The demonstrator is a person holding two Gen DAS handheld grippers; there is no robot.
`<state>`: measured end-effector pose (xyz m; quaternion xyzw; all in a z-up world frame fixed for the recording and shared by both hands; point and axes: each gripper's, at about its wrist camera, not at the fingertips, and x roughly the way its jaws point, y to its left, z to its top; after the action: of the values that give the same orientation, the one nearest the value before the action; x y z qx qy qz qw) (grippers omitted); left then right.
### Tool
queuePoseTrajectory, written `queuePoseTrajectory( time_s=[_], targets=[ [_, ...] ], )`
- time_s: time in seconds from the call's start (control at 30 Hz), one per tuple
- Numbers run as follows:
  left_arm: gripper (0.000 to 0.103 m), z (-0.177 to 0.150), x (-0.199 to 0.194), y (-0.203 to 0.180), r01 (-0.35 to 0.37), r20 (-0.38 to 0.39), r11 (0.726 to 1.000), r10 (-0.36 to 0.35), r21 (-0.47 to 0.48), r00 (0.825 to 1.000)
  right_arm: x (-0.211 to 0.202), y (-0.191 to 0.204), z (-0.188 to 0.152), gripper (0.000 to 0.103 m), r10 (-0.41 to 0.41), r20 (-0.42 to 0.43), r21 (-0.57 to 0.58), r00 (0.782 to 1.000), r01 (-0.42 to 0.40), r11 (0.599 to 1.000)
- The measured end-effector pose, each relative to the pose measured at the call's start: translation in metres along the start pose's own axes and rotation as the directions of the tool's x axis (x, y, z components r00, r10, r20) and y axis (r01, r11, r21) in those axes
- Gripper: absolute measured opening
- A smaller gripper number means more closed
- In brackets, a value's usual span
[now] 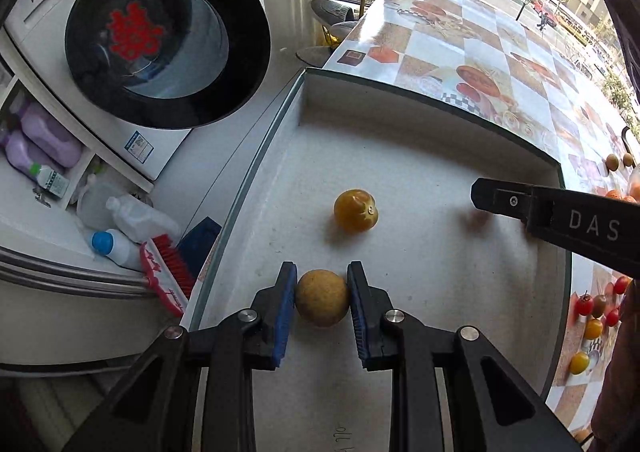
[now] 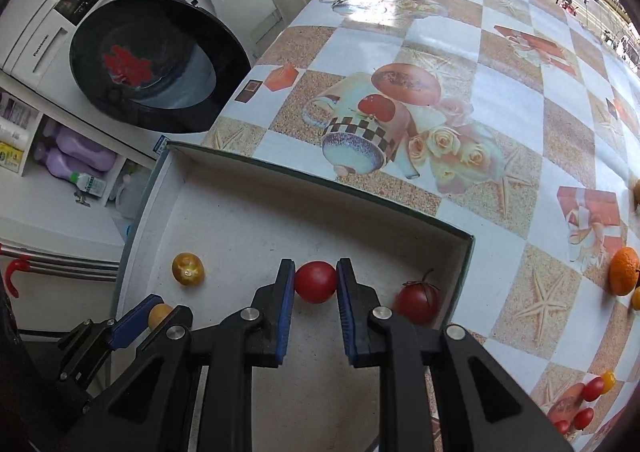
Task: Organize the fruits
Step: 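Open both tools to drop the fruits into the tray, then move both tools back over the cherry tomatoes on the table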
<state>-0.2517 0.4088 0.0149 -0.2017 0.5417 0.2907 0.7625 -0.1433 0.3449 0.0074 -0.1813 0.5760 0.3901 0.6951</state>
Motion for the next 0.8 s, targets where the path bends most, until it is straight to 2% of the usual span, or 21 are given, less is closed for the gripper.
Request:
queuePoseTrajectory(
  time_s=[0.17,0.23,0.3,0.37,0.43,0.5,0.57,0.67,0.8],
  targets=[
    [0.028,-0.001,0.000,-0.004,-0.017,0.005,0.999,0.017,0.037,1.000,0.003,0.002,-0.002,0.023,-0.022,-0.006,-0.028,1.000,0.022,0.999],
    [0.032,-0.001,0.000,-0.006,-0.030,0.005,0.998,0.029,0.049,1.000,0.002,0.004,-0.001,0.024,-0.029,-0.007,-0.041,1.000,0.029,0.999],
    [0.077,0.000,-0.001,-0.005,-0.045,0.013,0.998,0.045,0.050,0.999,0.003,0.004,0.000,0.026,-0.016,-0.013,-0.037,1.000,0.016,0.999],
    [0.079,-0.002,-0.008,-0.005,-0.045,0.050,0.997,0.041,0.063,0.998,0.004,0.003,0.002,0.032,0.007,-0.018,-0.024,1.000,-0.008,1.000],
    [0.079,-0.002,-0.009,-0.008,-0.047,0.046,0.995,0.043,0.092,0.998,-0.001,0.001,0.002,0.042,0.026,-0.004,-0.015,1.000,-0.026,1.000],
    [0.079,-0.002,-0.009,-0.010,-0.043,0.037,0.994,0.039,0.104,0.999,-0.008,0.000,0.001,0.064,0.058,0.019,-0.001,0.998,-0.058,0.998],
    [0.079,-0.002,-0.010,-0.011,-0.035,0.028,0.993,0.033,0.108,0.999,-0.020,-0.004,0.001,0.080,0.091,0.050,0.019,0.995,-0.092,0.996],
    [0.079,-0.002,-0.014,-0.018,-0.030,0.026,0.993,0.027,0.115,0.999,-0.039,-0.011,-0.001,0.082,0.115,0.092,0.046,0.989,-0.120,0.992],
    [0.079,-0.002,-0.026,-0.034,-0.015,0.043,0.988,0.009,0.155,0.999,-0.062,-0.030,-0.012,0.082,0.101,0.132,0.099,0.986,-0.115,0.989]
  ],
)
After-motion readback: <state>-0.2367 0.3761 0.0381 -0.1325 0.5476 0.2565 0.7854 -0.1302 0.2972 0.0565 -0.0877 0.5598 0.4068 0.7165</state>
